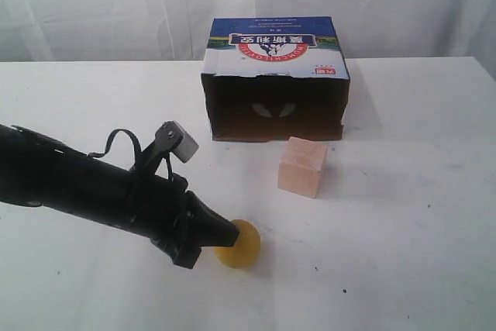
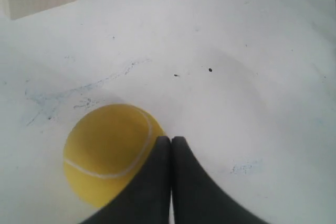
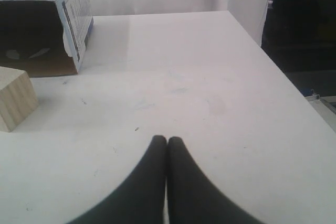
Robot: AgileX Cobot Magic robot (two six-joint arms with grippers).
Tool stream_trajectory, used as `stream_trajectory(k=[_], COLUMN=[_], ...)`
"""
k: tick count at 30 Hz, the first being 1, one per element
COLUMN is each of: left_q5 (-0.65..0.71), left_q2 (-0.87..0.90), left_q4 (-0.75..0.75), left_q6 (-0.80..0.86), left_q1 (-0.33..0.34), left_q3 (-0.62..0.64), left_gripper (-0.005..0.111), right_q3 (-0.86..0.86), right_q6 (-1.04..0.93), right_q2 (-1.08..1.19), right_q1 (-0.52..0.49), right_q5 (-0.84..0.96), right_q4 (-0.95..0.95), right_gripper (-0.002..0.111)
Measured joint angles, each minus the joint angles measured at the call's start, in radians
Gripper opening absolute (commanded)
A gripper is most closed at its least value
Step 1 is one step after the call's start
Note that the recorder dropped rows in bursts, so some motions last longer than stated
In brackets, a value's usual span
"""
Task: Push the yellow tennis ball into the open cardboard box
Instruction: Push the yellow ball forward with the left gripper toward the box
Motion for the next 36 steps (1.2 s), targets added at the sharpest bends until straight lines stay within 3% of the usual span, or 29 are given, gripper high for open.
stream_trajectory(k=[11, 18, 26, 36], left_q5=[0.035, -0.049, -0.134, -0.116], left_q2=[0.078, 0.080, 0.107, 0.109], left_q4=[-0.077, -0.205, -0.205, -0.205], left_q6=[0.119, 0.237, 0.254, 0.250], left_q1=[-0.003, -0.003, -0.003, -0.003], left_q3=[0.000, -0.040, -0.147, -0.218], left_gripper=[0.000, 0.000, 0.000, 0.000], right_q3=[0.000, 0.000, 0.000, 0.000], right_q6=[0.002, 0.002, 0.002, 0.002], right_q2=[0.000, 0.000, 0.000, 0.000], right_q1=[0.000, 0.000, 0.000, 0.000], right_q5=[0.000, 0.000, 0.000, 0.000], right_q4=[0.000, 0.000, 0.000, 0.000], right_gripper=[0.000, 0.000, 0.000, 0.000])
